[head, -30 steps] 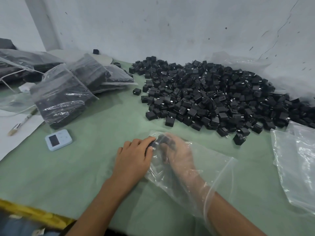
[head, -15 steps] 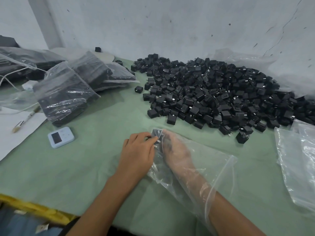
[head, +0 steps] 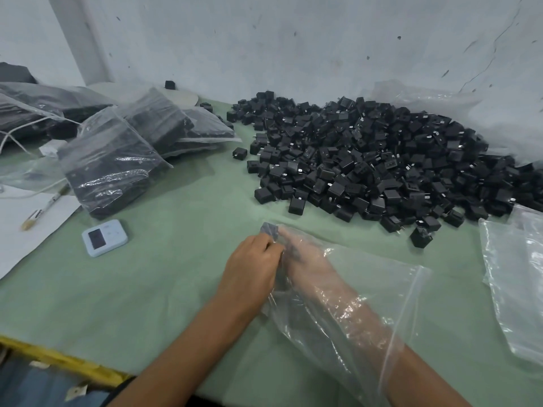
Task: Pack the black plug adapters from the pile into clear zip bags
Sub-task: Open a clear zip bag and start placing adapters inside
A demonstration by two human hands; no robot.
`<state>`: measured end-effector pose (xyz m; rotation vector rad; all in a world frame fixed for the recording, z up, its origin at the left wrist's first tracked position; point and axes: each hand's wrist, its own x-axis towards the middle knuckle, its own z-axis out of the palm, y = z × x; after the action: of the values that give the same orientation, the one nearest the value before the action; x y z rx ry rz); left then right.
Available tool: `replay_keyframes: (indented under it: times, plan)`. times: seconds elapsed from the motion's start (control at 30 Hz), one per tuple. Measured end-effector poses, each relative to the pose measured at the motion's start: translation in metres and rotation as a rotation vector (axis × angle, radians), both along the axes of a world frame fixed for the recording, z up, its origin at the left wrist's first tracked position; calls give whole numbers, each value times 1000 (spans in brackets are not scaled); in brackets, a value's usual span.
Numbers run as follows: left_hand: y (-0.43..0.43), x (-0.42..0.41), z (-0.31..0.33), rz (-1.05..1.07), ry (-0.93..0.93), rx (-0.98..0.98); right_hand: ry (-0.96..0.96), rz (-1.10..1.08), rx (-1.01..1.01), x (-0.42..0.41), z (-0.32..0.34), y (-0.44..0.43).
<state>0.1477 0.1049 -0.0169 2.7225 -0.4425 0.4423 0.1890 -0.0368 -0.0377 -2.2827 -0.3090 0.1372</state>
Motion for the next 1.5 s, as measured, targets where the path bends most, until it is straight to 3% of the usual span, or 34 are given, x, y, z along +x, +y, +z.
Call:
replay_keyframes:
  times: [0.1, 0.17, 0.23, 0.43, 0.57, 0.6, 0.7, 0.8, 0.9, 1.0, 1.2, 1.5]
  plan:
    - [7, -3, -2, 20, -20, -82, 26, -46, 46, 4, -8, 0]
    - [10, -7, -7, 177, -40, -82, 55, 117, 22, -1, 0, 3]
    - [10, -6, -9, 297, 15, -34, -5, 114, 86, 3, 3, 10]
    - [6, -1, 4, 100, -132, 156, 73, -59, 17, -1, -9, -5]
    - [11, -2, -1, 77, -129, 30, 145, -43, 153, -3, -5, 2]
    - [12, -5, -4, 115, -98, -44, 62, -21, 114, -3, -9, 2]
    - [18, -16, -13, 393, 115, -146, 63, -53, 89, -10, -4, 5]
    - [15, -17, -18, 404, 269, -194, 38, -25, 45, -11, -2, 3]
    - [0, -17, -16, 327, 258, -127, 24, -19, 126, -16, 1, 6]
    - [0, -18, -17, 285, 252, -55, -33, -76, 80, -15, -2, 3]
    - [41, -47, -20, 307, 280, -287, -31, -164, 70, -8, -6, 4]
    - [51, -66, -17, 385, 258, -335, 116, -126, -35, -6, 8, 9]
